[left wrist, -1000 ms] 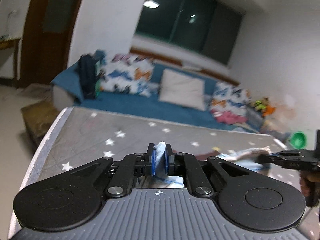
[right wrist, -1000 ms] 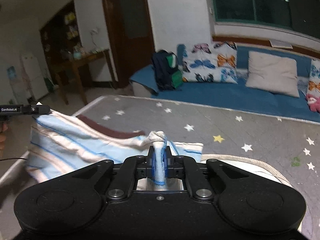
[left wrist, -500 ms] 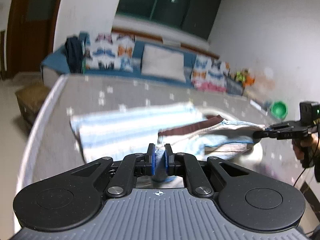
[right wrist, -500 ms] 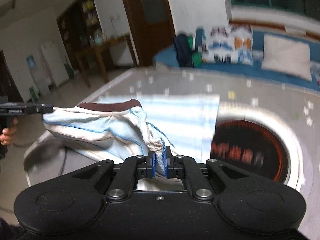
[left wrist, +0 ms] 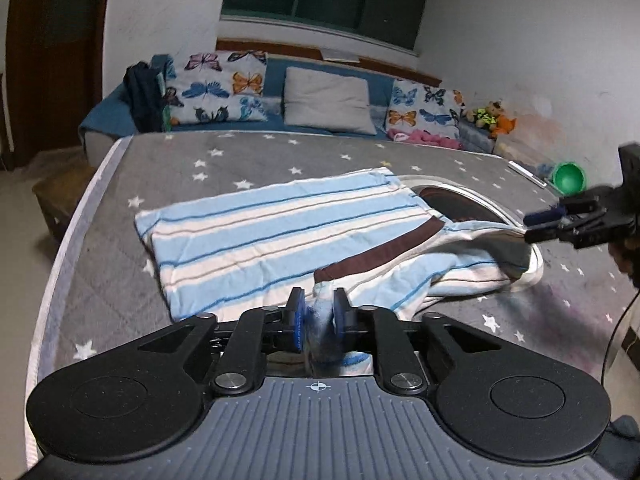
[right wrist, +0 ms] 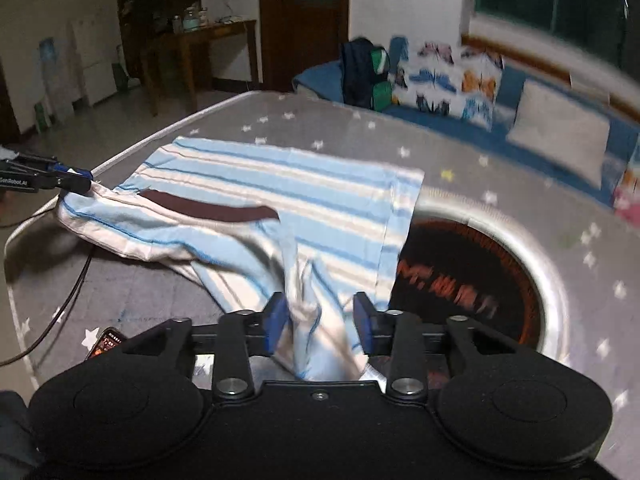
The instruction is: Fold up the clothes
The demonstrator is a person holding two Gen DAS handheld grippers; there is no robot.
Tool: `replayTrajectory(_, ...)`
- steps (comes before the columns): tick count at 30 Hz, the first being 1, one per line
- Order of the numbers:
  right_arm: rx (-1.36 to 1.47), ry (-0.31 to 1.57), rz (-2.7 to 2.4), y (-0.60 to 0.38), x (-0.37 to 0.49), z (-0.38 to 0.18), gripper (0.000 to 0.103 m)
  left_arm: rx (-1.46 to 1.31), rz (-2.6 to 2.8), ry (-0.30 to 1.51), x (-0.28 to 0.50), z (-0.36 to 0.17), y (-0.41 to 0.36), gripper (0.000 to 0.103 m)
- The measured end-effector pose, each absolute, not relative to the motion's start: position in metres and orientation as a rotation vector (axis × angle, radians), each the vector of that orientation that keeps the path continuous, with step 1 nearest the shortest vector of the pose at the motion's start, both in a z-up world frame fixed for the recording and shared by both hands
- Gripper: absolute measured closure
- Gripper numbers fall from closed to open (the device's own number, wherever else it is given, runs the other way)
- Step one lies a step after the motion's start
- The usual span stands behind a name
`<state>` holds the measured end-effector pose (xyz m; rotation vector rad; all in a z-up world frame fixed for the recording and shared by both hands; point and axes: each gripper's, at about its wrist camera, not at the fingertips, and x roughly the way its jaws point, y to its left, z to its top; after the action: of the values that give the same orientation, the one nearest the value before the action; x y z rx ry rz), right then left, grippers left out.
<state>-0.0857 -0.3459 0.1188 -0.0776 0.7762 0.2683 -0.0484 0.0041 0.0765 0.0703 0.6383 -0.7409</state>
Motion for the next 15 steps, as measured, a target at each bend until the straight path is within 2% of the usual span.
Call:
replayTrajectory(2, -0.111, 0.766, 0.274, -0.339, -0.082, 0.123, 0.057, 0.087, -0.745, 0.628, -0.051, 0.077, 0.002, 0.072)
replayTrajectory(8, -0.193, 0.745, 0.293, -0.323, -0.073, 0.131, 0.057, 0.143, -0.772, 0.646, -0.054, 0.074, -0.008, 0.069)
replayTrajectory(11, -0.201, 0.752, 0.303, -0.319, -0.072, 0.129, 0.057, 0.167, -0.793, 0.655, -0.054, 0.071, -0.015, 0.062)
replayTrajectory(13, -0.206, 0.757, 0.31, -0.316, -0.071, 0.128, 0.06, 0.188, -0.792, 0.671, -0.05, 0.067, -0.022, 0.06)
replayTrajectory(15, -0.211, 0.761, 0.317, -0.313, -0.071, 0.127, 0.069, 0.201, -0.787, 0.686, -0.047, 0.063, -0.026, 0.059)
